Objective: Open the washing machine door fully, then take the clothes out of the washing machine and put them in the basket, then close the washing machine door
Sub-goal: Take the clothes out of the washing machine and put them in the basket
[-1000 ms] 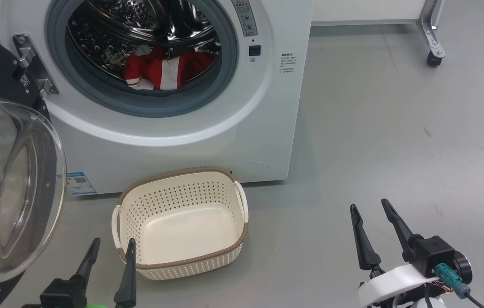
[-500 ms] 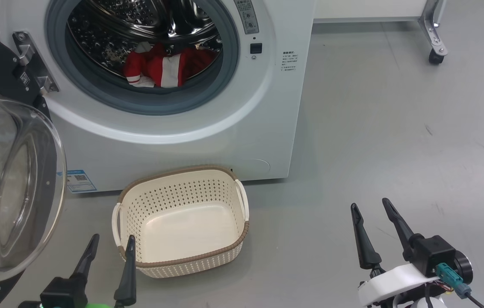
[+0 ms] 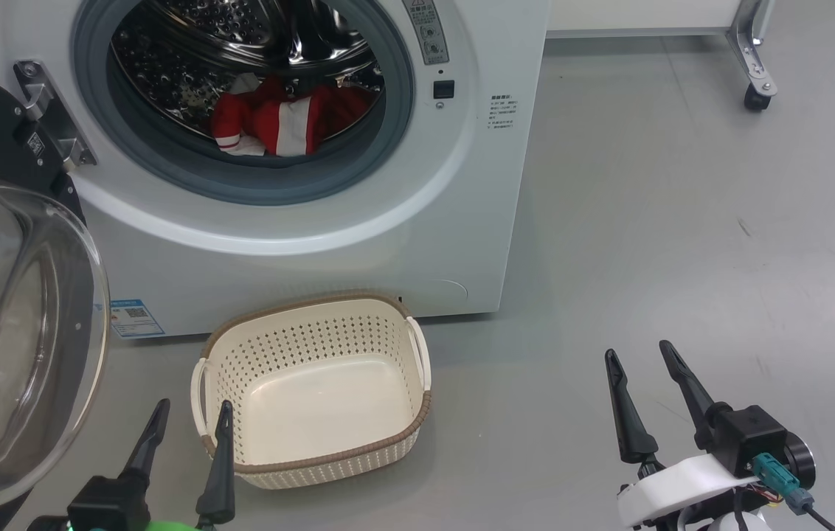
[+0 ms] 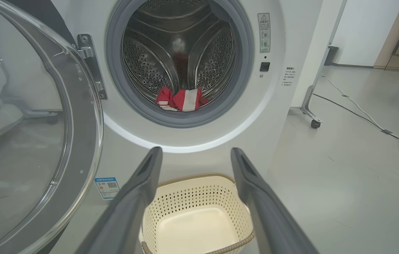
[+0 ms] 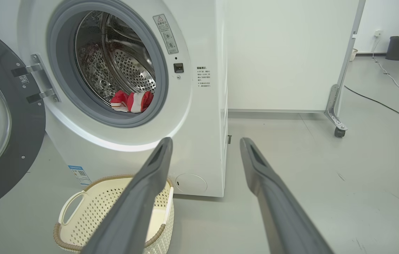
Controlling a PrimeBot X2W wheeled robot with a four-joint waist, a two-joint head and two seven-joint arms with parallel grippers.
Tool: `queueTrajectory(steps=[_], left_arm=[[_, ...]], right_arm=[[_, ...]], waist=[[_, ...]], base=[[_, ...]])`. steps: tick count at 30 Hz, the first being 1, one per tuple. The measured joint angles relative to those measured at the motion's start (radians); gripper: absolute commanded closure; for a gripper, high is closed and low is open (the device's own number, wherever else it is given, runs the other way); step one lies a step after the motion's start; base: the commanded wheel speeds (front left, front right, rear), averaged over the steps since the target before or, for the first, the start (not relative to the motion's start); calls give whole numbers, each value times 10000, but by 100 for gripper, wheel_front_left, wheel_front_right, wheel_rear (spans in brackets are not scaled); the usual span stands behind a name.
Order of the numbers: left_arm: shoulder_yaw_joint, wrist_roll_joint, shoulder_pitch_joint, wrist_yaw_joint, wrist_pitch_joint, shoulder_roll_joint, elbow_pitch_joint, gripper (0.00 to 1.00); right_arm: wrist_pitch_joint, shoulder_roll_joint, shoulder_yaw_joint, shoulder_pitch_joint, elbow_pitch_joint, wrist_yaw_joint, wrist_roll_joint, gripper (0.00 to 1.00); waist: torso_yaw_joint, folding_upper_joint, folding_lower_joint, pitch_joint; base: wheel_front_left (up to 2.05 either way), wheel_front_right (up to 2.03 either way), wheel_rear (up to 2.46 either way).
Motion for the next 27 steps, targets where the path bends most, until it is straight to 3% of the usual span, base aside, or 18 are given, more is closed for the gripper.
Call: queueTrajectory(steps=[27], left_arm=[[71, 178, -7, 2, 4, -13, -61, 0]], right_arm=[[0, 0, 98, -1, 165, 0, 35, 0]], waist=[[37, 0, 0, -5]], base=[[78, -78, 0]])
